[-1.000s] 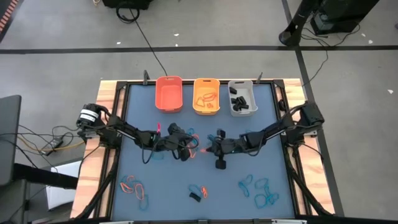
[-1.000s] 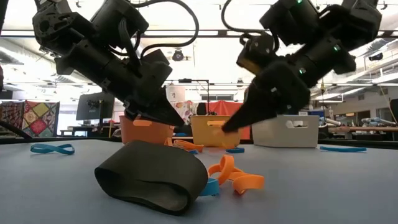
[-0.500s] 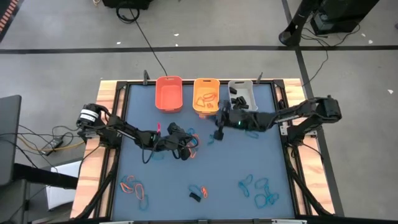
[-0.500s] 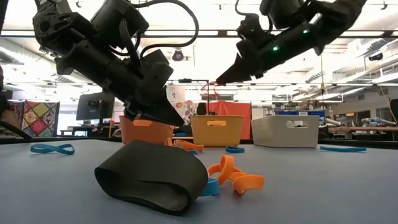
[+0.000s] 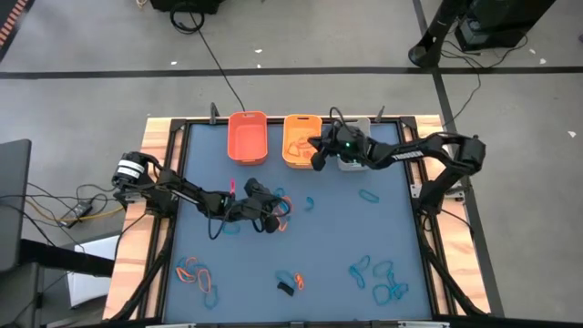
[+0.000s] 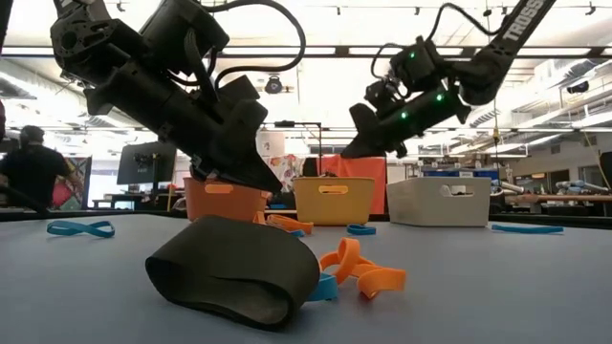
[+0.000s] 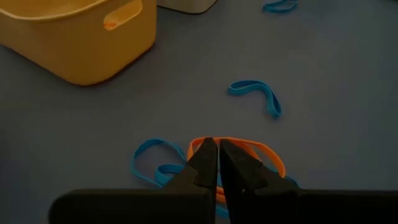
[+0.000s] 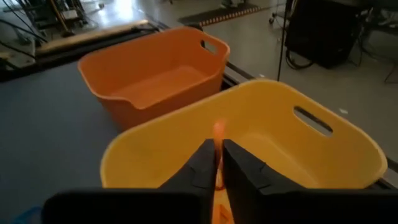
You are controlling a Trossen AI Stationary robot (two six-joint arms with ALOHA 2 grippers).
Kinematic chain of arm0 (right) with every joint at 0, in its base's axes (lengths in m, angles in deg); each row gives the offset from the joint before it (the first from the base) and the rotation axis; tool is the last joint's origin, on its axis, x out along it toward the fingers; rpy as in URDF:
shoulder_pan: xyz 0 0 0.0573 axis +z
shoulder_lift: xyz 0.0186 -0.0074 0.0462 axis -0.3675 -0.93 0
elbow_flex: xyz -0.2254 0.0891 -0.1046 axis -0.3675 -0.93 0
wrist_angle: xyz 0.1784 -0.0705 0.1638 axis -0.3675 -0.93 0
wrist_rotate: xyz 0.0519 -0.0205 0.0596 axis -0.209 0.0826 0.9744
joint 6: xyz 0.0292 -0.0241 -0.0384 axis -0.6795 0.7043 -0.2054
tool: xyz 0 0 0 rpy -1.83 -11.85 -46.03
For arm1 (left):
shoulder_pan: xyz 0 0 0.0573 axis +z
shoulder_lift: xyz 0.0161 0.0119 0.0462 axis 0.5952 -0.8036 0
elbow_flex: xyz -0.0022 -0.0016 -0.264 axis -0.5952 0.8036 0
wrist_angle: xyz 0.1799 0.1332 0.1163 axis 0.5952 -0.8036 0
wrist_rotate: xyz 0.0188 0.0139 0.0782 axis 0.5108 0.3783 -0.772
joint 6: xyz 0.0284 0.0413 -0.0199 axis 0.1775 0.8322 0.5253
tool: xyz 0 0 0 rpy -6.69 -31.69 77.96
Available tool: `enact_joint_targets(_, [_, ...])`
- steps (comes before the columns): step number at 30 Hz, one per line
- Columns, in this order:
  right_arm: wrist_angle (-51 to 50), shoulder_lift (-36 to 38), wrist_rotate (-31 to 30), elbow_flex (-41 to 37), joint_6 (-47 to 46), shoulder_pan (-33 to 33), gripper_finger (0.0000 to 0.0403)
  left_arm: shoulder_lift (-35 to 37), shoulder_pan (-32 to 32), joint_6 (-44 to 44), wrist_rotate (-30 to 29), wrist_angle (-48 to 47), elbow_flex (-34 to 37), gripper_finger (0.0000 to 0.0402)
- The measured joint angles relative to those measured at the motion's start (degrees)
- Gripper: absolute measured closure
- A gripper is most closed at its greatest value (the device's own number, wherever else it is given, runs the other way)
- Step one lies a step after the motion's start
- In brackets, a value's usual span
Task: Sort rubber bands into baskets
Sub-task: Put the orange rubber band into the yellow bin
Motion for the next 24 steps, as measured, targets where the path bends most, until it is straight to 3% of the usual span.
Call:
enact_joint_targets(9, [0.08, -0.27, 1.54, 0.00, 0.44, -0.01, 0.0258, 0.00, -0.07, 1.51, -0.08, -0.03, 0.00, 0.0361])
enact_joint_targets(11, [0.03, -0.27, 4.40, 0.00, -0.57, 0.52, 0.0235, 0.00, -0.07, 1.49, 0.76, -0.09, 0.00, 0.0348])
enact_joint_targets(14, [0.01, -0.27, 10.24, 0.00, -2.71, 2.18, 0.0208, 0.00, -0.07, 1.59, 6.57, -0.33, 0.00, 0.0332])
enact_joint_targets(17, [-1.16, -0.27, 11.69, 0.00, -4.28, 5.24, 0.0198, 0.00, -0.24, 1.72, 12.02, -1.70, -0.07, 0.0326])
enact_joint_targets(24, [-4.08, -0.27, 9.53, 0.00, -2.92, 15.05, 0.0207, -0.02, -5.18, 11.87, 12.52, -6.33, -0.07, 0.0343])
